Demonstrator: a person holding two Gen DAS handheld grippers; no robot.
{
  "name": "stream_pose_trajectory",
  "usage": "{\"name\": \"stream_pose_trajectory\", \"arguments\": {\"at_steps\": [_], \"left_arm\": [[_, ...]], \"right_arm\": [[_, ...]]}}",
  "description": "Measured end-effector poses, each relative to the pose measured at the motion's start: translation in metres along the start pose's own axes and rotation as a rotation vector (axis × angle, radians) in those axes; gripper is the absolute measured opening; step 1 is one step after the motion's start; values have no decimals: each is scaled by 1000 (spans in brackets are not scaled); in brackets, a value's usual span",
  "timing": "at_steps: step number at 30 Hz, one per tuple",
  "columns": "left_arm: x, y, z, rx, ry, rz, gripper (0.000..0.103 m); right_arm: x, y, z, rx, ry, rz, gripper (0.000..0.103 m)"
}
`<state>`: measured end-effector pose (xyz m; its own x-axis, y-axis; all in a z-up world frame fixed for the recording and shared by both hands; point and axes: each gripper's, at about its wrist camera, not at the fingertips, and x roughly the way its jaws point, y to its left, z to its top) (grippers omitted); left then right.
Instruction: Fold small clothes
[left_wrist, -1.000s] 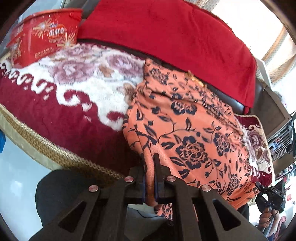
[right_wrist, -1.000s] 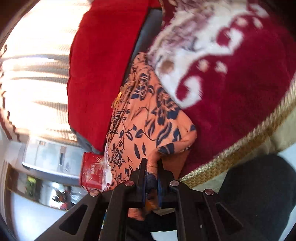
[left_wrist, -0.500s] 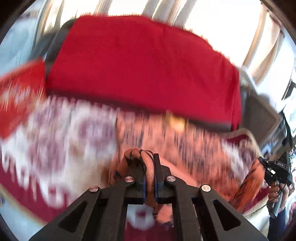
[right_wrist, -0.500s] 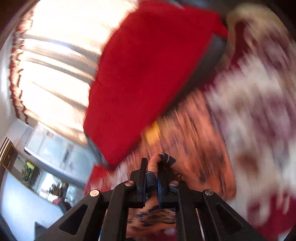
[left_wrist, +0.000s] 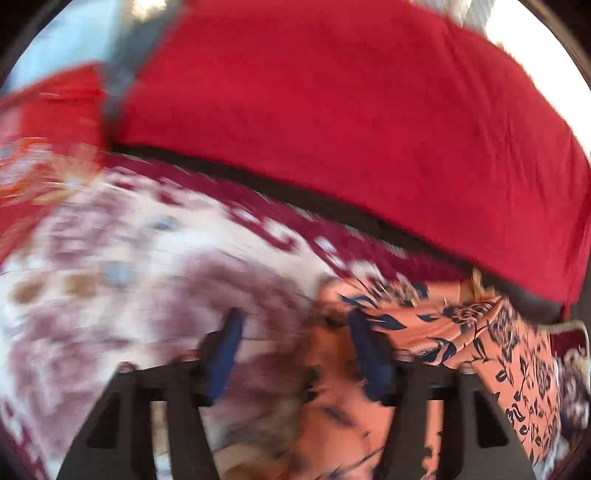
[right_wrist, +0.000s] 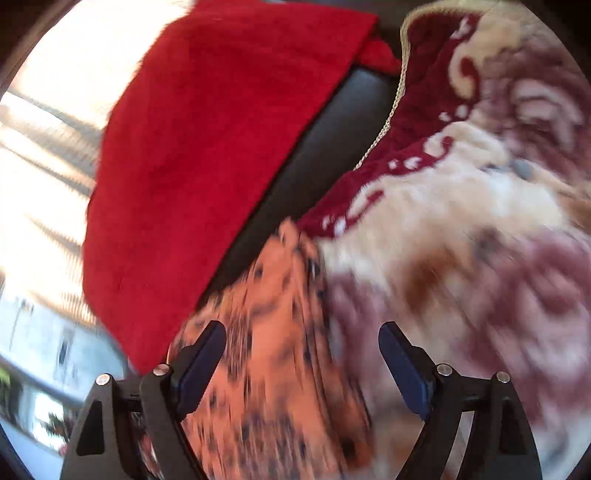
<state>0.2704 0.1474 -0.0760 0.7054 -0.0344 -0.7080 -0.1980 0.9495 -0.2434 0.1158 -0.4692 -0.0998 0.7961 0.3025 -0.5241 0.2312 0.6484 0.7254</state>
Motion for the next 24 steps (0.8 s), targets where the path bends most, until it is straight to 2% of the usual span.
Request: {"name": "stream_pose_trajectory", "arguments": {"at_steps": [2,4,5,7,9,11,12,13,16,17,18,19,20,21,22,23,24], "left_arm": [[-36,17,-11,-21,-58,-10,68],[-61,27,-35,-77,-44,-53,68],[-64,24,-41,-92,-20,-79,68],[-63,10,-78,-92,79,-169,68],[-51,-4,-102,-87,153,-200,68],[-37,-17,-112,-89,186,-182,68],[-32,-19,-111,-108,173,-166,70],[-28,-20,-110,-130,166,-151,78],[-7,-21,-98,-224,176,-112,87],[-3,-23,-94,-249,178,-103,87],[-1,-24,-90,-262,189,-93,85],[1,-27,-85,-270,196,-91,51],[4,-29,-79,-257,209,-99,29],[11,-33,-71,-248,250,-128,21],[11,-33,-64,-262,265,-123,17],[5,-35,-55,-256,260,-119,16],[-11,-41,-42,-224,211,-120,15]], "right_arm": [[-27,-7,-27,-7,2,14,87],[-41,-12,-64,-8,42,23,87],[-39,-9,-73,1,53,33,87],[-32,-9,-92,36,76,63,87],[-21,-3,-98,41,68,69,87],[-9,5,-94,59,50,84,87],[-2,8,-91,73,47,79,87],[8,11,-87,92,50,79,87],[30,19,-78,124,29,25,87],[35,22,-74,116,21,5,82],[41,26,-70,110,22,-26,53],[47,25,-67,134,44,-44,30],[58,22,-63,171,85,-43,18],[63,23,-59,175,93,-65,17],[65,28,-56,161,98,-88,16],[61,40,-52,124,94,-109,14],[47,59,-48,55,66,-110,13]]}}
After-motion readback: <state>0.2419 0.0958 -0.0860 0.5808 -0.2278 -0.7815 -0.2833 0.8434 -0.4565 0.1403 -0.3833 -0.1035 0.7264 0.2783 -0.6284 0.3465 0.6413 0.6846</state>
